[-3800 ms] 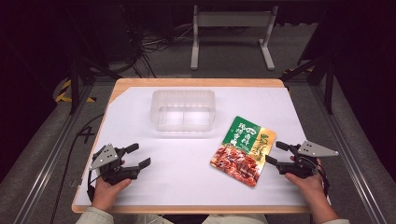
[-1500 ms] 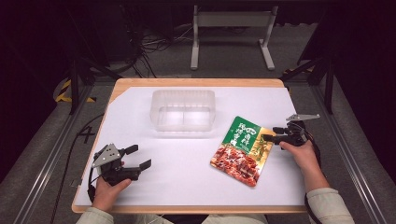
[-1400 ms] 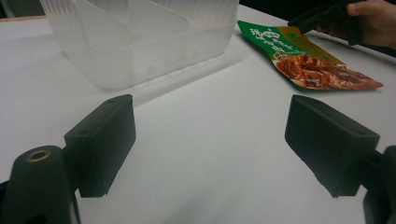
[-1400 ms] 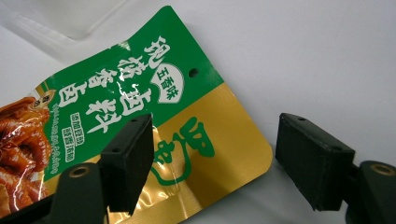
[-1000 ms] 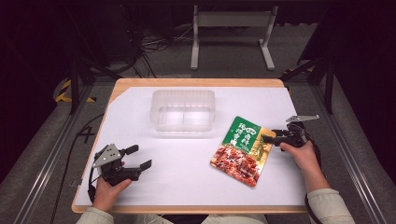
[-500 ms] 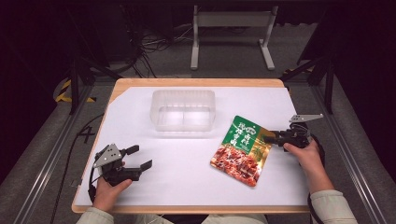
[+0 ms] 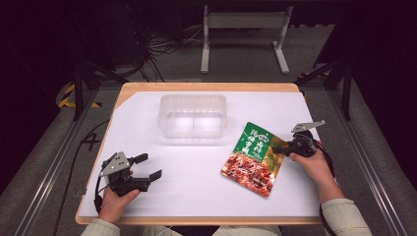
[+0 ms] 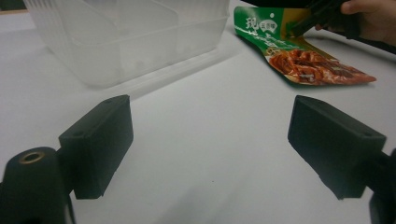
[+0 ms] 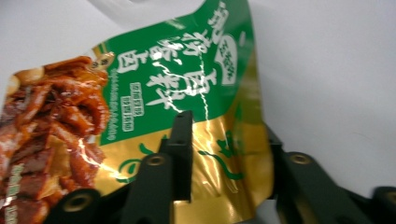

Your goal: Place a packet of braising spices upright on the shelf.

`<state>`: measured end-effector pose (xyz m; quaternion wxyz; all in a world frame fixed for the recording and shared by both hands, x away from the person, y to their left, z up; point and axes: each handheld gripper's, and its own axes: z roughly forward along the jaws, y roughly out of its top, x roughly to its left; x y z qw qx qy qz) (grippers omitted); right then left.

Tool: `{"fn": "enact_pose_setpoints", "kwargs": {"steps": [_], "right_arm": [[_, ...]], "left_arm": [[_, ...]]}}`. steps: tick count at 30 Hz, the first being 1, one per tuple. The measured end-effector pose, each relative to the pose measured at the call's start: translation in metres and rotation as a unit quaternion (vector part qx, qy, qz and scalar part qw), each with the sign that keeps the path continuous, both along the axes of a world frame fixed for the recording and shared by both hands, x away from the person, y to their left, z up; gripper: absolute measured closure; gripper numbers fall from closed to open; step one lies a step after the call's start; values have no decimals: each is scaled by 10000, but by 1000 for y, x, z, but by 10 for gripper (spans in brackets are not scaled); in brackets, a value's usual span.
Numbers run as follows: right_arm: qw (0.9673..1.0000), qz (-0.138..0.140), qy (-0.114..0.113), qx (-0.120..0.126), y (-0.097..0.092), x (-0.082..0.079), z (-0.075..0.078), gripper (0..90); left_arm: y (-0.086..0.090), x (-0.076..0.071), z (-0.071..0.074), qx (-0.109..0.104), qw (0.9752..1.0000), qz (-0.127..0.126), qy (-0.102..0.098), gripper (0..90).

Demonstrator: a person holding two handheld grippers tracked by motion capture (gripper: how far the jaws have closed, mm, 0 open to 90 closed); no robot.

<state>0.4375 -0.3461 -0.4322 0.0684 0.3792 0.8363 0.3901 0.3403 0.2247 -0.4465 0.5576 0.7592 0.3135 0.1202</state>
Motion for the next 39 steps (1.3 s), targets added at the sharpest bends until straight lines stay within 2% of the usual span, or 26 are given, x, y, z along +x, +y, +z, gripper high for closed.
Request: {"fn": "enact_pose_setpoints", "kwargs": {"steps": [1, 2, 4, 6, 8, 10, 11, 17, 18, 19, 23, 24, 32, 35, 36, 38, 39], "right_arm": [[10000, -30, -48, -34, 0, 0, 1, 874], [9999, -87, -103, -65, -1, -1, 3, 900], [9998, -109, -148, -62, -2, -3, 7, 900], [9995, -78, -298, -99, 0, -6, 13, 900], [9990, -85, -432, -118, 3, -10, 21, 900], [9983, -77, -576, -88, 4, -14, 29, 900], [9979, -63, -648, -74, 5, -17, 34, 900], [9947, 34, -1031, 2, 12, -35, 64, 900], [9947, 34, -1031, 2, 12, -35, 64, 900], [9931, 82, -1168, -9, 17, -42, 74, 900], [9909, 163, -1332, -16, 23, -50, 86, 900], [9890, 245, -1459, 28, 27, -57, 96, 900], [9832, 496, -1755, 87, 46, -79, 120, 900], [9800, 647, -1877, 120, 56, -90, 131, 900], [9791, 686, -1911, 133, 59, -93, 134, 900], [9782, 727, -1943, 144, 62, -97, 137, 900], [9753, 824, -2043, 162, 68, -104, 143, 900]], "left_arm": [[-1, 0, 1, -23, 10000, -48, 10, 134], [-3, -1, 1, -35, 10000, -79, 7, 126], [-6, -2, 2, -38, 9999, -144, -21, 115], [-9, -3, 3, -45, 9998, -196, -47, 105], [-10, -3, 4, -33, 9996, -286, 12, 104], [-12, -2, 4, -48, 9989, -418, 206, 115], [-13, -2, 5, -120, 9984, -462, 312, 112], [-17, -2, 7, -175, 9985, -410, 322, 73], [-17, -2, 7, -175, 9985, -410, 322, 82], [-17, -2, 8, -150, 9987, -392, 299, 97], [-16, -1, 9, -134, 9988, -386, 286, 148], [-17, -1, 10, -57, 9990, -365, 246, 151], [-21, -3, 14, 83, 9997, -210, -61, 174], [-24, -3, 16, 17, 9998, -186, -38, 215], [-27, -3, 18, -17, 9995, -314, 2, 229], [-29, -2, 19, -10, 9993, -367, 29, 235], [-32, -3, 20, -30, 9991, -410, 69, 231]]}}
